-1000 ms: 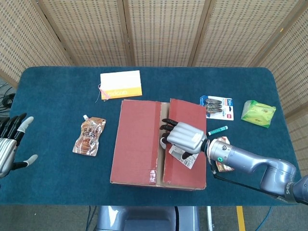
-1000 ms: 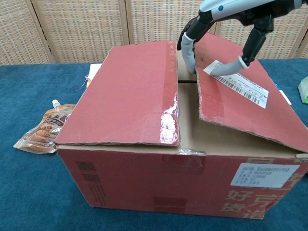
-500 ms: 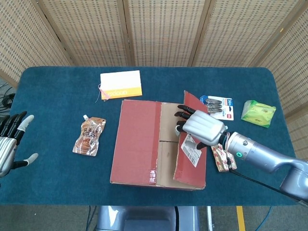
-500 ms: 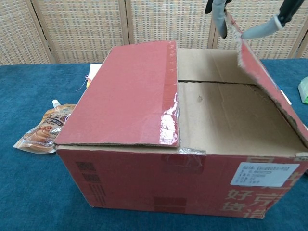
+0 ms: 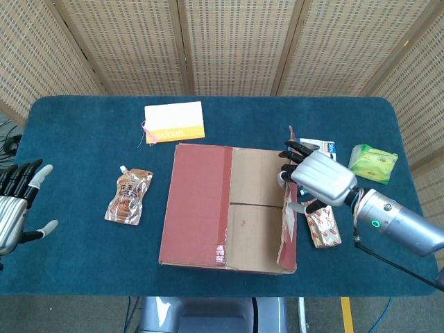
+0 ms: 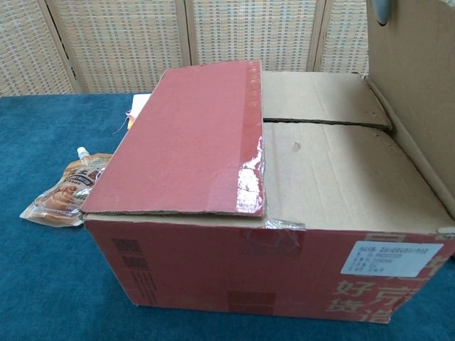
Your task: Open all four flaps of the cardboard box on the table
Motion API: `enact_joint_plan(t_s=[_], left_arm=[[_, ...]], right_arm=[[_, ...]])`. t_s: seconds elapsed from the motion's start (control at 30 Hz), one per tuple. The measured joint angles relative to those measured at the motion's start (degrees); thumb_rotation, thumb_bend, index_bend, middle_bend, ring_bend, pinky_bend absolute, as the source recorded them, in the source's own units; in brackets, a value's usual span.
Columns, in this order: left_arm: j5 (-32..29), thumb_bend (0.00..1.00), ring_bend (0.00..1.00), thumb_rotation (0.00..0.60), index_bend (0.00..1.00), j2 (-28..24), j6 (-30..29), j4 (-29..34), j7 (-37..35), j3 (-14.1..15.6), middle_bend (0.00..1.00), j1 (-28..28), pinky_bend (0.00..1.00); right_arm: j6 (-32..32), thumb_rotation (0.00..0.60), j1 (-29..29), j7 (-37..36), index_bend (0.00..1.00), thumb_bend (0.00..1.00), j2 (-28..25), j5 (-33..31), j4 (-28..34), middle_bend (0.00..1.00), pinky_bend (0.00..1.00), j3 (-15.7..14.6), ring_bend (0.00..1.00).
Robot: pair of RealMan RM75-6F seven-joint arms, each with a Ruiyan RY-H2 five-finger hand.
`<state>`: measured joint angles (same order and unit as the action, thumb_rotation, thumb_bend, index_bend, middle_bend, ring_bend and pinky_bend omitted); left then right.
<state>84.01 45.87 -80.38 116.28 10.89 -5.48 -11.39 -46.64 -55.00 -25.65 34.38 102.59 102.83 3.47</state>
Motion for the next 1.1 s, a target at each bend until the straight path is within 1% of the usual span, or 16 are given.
enact_joint_plan(t_s=[0.07, 0.27, 0.53, 0.63, 0.83, 1.1], left_arm=[[-0.05, 0.11, 0.00, 0.596, 0.01, 0.07, 0.08, 0.05, 0.05, -0.02, 0.00, -0.08, 0.00], [-0.12, 0.11, 0.00, 0.597, 0.01, 0.25, 0.19, 0.08, 0.20, -0.08, 0.00, -0.28, 0.00], [0.17, 0.11, 0.00, 0.597, 0.01, 0.18, -0.07, 0.25, 0.09, 0.00, 0.00, -0.20, 0.00], [0.39, 0.10, 0.00, 0.596, 0.01, 0.17, -0.13, 0.35, 0.01, 0.05, 0.00, -0.18, 0.00], [0.72, 0.11, 0.00, 0.597, 0.01, 0.06, -0.04, 0.60, -0.07, 0.24, 0.00, -0.18, 0.00], [0.99, 0.11, 0.00, 0.596, 0.01, -0.11, 0.15, 0.99, -0.11, 0.45, 0.00, -0.19, 0.00]], right_arm=[[-0.10, 0.404, 0.39, 0.06, 0.43, 0.20, -0.54, 0.06, -0.08, 0.39, 0.02, -0.02, 0.15], [-1.84, 0.382, 2.06, 0.66, 0.43, 0.14, -2.51, -0.36, -0.50, 0.37, 0.02, 0.47, 0.15], [-3.71, 0.373, 4.91, 3.05, 0.43, 0.09, -5.80, -1.43, -1.31, 0.33, 0.02, 1.26, 0.10], [-4.30, 0.374, 6.04, 3.96, 0.43, 0.06, -6.59, -2.25, -1.80, 0.32, 0.02, 1.53, 0.09], [-5.46, 0.370, 8.24, 5.28, 0.42, 0.03, -6.94, -3.51, -3.28, 0.32, 0.02, 1.85, 0.08], [-6.26, 0.368, 10.86, 7.43, 0.42, 0.03, -5.95, -4.58, -6.34, 0.31, 0.02, 1.75, 0.08]])
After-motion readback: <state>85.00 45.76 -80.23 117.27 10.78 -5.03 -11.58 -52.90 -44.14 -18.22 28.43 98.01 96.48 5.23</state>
